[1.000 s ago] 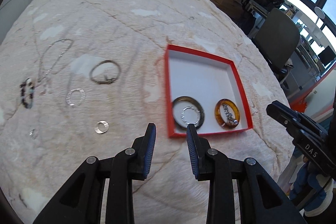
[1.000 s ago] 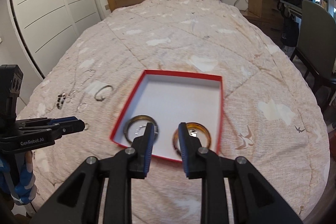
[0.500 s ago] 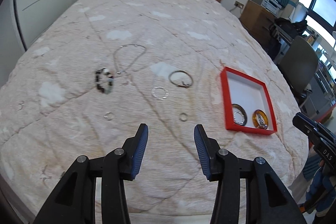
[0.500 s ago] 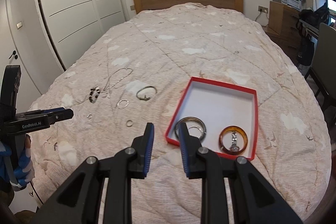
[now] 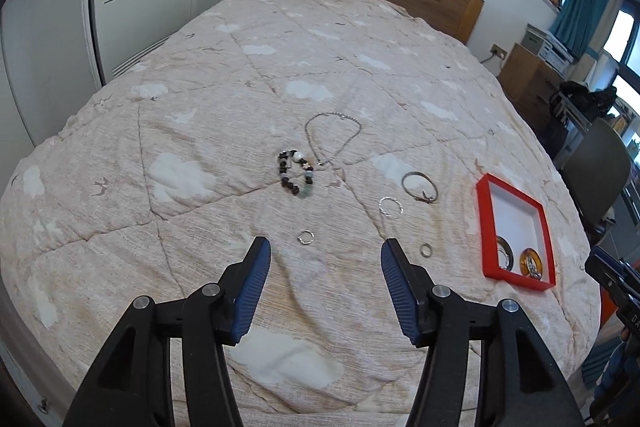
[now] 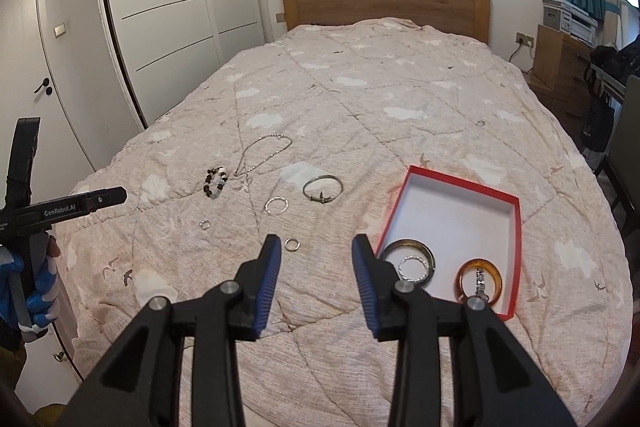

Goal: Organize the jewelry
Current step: 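Withdraw both tools from the box and reach toward a silver ring, then grasp the small silver ring with the left tool, then carry the silver ring into the red box and release it, then withdraw both tools from the box toward the remaining jewelry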

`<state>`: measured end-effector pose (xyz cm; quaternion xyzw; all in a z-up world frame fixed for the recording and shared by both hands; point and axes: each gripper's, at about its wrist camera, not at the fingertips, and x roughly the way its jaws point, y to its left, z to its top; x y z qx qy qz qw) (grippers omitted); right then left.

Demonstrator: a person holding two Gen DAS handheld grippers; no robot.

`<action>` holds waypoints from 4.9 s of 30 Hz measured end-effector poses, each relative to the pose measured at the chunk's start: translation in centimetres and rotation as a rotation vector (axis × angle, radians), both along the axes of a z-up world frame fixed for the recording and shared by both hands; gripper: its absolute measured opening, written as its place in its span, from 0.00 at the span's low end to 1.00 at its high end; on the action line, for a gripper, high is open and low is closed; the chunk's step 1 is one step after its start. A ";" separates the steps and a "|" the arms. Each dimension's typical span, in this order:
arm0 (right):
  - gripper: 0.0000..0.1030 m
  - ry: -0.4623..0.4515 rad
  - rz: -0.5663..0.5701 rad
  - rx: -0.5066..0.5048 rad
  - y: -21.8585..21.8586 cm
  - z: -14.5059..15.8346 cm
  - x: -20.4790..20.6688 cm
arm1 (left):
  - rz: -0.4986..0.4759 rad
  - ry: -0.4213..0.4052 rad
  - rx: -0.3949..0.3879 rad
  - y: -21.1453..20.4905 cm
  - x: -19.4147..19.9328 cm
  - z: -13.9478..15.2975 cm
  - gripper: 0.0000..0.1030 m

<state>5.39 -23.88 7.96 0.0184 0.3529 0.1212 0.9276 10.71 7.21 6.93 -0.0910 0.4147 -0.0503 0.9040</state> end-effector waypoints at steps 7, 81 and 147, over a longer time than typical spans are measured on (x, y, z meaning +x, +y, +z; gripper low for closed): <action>0.34 0.044 0.026 -0.014 1.8 -1.8 2.3 | 0.023 0.035 -0.014 1.3 1.9 -3.1 0.55; 0.18 0.133 0.169 0.036 3.0 -8.5 9.5 | -0.065 0.098 0.023 -5.5 8.7 -7.2 0.18; 0.20 0.258 -0.105 -0.100 -19.9 -13.4 14.5 | -0.555 0.159 0.202 -37.9 15.5 -13.2 0.33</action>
